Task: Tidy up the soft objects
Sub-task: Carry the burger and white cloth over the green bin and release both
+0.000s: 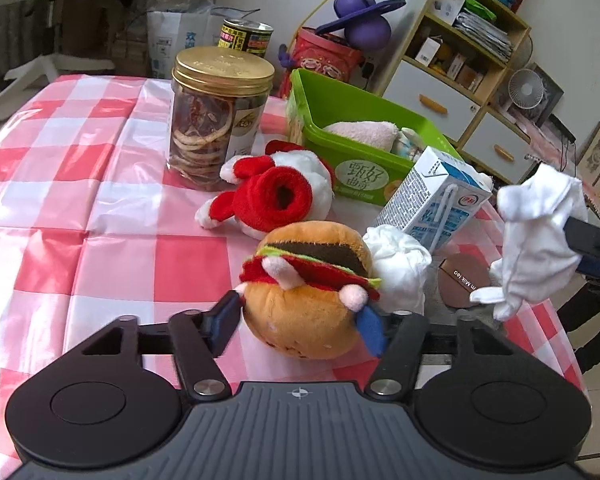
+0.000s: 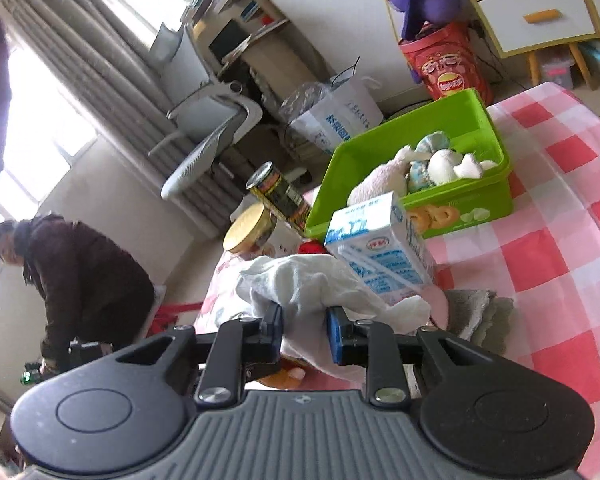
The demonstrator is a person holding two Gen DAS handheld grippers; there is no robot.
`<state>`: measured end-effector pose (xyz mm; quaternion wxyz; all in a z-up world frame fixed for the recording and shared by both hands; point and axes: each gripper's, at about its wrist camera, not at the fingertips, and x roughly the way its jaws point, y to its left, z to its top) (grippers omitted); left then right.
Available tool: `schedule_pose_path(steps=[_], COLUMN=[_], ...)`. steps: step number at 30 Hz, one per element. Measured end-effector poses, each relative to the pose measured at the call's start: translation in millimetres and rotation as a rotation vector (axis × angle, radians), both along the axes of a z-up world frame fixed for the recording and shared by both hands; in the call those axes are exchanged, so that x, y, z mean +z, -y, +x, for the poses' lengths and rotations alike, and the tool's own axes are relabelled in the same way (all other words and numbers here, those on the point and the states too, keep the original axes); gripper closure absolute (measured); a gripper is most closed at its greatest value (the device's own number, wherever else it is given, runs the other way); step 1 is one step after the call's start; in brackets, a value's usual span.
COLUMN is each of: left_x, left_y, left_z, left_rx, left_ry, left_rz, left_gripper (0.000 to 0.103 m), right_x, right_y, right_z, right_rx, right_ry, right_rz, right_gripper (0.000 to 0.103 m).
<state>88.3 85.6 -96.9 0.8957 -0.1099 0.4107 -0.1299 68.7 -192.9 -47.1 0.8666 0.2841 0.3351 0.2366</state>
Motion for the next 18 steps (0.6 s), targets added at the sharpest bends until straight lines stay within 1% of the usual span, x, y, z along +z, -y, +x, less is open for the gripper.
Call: schedule_pose_path(steps=[5,9,13,18], left_x=[10,20,35,56], left_y=[2,-1,2,12], left_z=[-3,-6,-12,-16], left_rx=[-0.012,-0.011,-0.038,-0.057], left_ry=[-0.005,-0.008,0.043,0.105], left_rz=[0.023,-0.003,-0.029,-0.022], left_gripper=[0.051,0.052,0.052,0.052], right_x=[4,6,9,16], right_y=[9,18,28,42], right_z=[1,3,5,7], right_rx=[-0.037,-0.074,-0.11,-0.166], right_ry=[0.007,0.005,0.01,0.018], right_rz=[0.008,0.031,0.062,0.107], right_gripper=[0.092,0.092,0.092,0.092])
